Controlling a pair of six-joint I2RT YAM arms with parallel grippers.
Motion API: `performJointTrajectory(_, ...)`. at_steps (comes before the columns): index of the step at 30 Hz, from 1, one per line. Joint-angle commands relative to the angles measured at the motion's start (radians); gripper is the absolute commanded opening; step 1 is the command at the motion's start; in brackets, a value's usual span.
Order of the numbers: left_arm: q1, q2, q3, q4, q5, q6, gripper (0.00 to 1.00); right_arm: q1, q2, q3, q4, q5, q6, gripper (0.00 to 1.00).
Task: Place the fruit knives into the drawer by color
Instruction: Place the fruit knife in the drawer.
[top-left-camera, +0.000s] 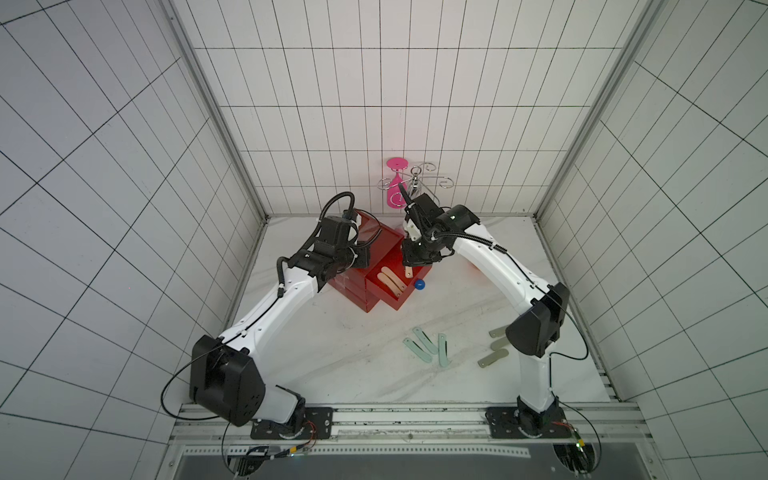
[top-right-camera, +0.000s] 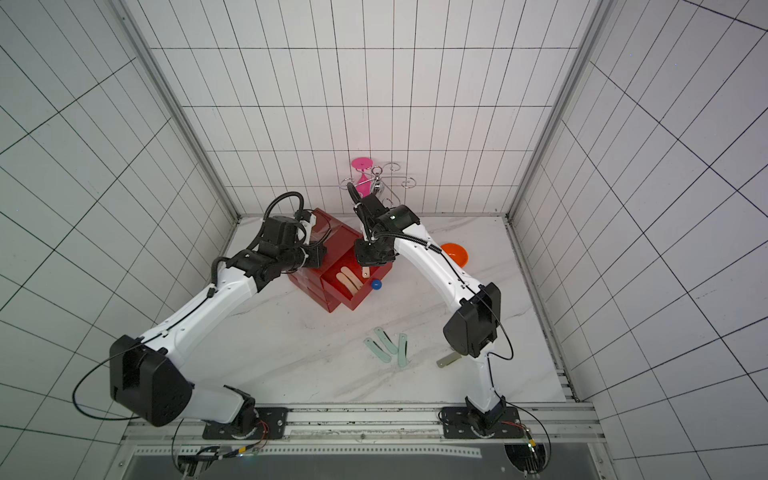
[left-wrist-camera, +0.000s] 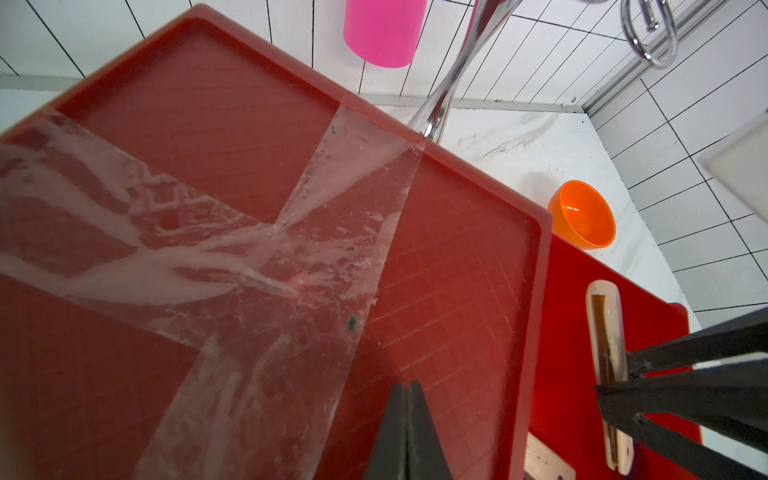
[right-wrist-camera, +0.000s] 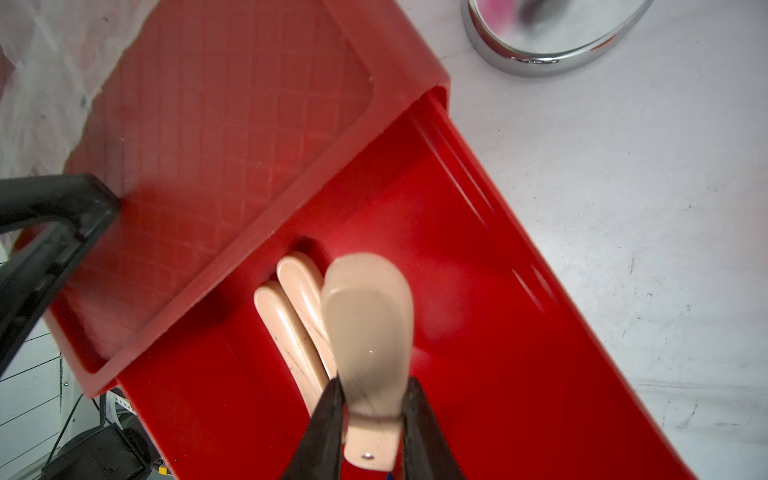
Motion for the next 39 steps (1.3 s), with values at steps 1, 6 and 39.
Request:
performJointTrajectory(1, -0.004, 0.057, -0.032, -0.167, 0.019, 0.006, 0.00, 0.008, 0.013, 0.032, -0.014, 0.022, 0.005, 0.23)
performJointTrajectory(6, -0.003, 0.056, -0.032, -0.168, 0.018, 0.006, 0.00, 0.008, 0.020, 0.024, -0.013, 0.024, 0.006, 0.23)
performJointTrajectory(39, -0.003, 0.059, -0.032, -0.168, 0.015, 0.006, 0.00, 0.008, 0.024, -0.062, 0.015, 0.024, 0.008, 0.29)
